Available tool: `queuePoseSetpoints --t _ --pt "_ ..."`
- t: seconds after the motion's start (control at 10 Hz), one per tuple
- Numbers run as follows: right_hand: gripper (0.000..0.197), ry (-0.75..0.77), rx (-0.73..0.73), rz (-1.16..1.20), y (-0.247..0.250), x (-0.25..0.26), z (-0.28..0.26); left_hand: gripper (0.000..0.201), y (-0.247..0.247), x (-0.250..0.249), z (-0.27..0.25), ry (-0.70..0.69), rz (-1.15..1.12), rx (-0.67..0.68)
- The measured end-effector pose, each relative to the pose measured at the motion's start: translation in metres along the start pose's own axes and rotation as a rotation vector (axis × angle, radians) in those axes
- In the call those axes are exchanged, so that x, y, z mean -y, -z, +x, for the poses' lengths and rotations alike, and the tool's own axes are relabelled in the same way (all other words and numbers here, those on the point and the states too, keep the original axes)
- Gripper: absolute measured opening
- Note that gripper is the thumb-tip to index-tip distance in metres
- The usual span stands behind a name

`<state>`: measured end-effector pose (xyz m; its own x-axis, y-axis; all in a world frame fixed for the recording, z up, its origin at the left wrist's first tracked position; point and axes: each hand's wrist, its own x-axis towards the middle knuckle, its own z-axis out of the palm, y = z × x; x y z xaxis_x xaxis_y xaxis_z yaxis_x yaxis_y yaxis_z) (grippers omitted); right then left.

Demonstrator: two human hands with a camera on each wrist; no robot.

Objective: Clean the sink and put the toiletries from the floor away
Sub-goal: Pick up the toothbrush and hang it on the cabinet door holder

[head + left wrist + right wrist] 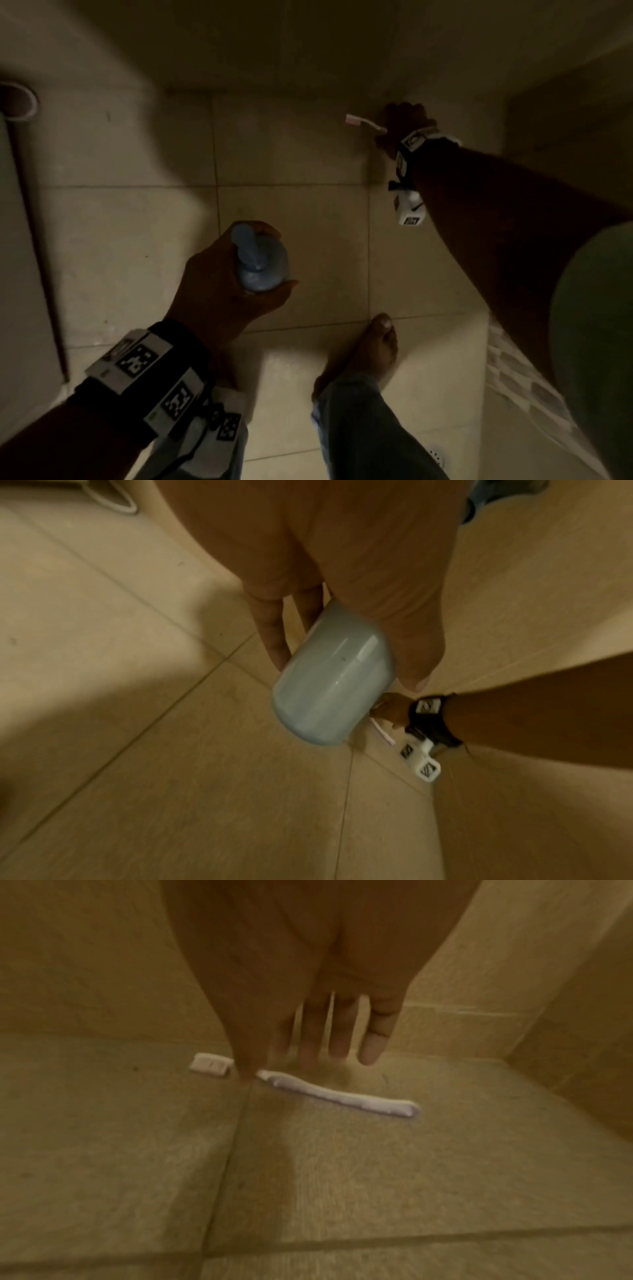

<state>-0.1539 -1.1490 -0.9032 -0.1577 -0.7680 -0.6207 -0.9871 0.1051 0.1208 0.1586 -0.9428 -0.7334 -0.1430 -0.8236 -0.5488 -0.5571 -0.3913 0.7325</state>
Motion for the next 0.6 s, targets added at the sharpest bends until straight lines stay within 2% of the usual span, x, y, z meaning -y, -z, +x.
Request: queuePoseSetpoints --t 0.1,0.2,0.3,0.4,0.5,0.6 --pt "0.043 0.095 0.040 -0.078 -0.016 0.001 0.005 0.054 -0.018 0.003 -0.005 -0.003 -0.008 0.030" --pt "0.036 0.128 0.040 0.124 -0.009 0.013 -0.044 0.051 -0.024 -0.009 -0.012 -0.028 -0.015 0.031" --pt "0.011 -0.025 0.193 0.871 0.030 0.020 -0.111 0.050 -0.018 -0.044 -0.026 -0.054 -0.095 0.009" --pt "0.019 -0.075 0.354 1.585 0.066 0.020 -0.186 0.073 -0.002 -0.090 -0.038 -0.058 -0.231 0.010" --pt "0.030 -0.032 0.603 2.047 0.118 0.009 -0.269 0.073 0.026 -0.142 -0.057 -0.091 -0.239 -0.003" --pt "0.033 0.092 0.754 2.382 0.187 -0.009 -0.347 0.077 0.070 -0.221 -0.093 -0.186 -0.223 -0.032"
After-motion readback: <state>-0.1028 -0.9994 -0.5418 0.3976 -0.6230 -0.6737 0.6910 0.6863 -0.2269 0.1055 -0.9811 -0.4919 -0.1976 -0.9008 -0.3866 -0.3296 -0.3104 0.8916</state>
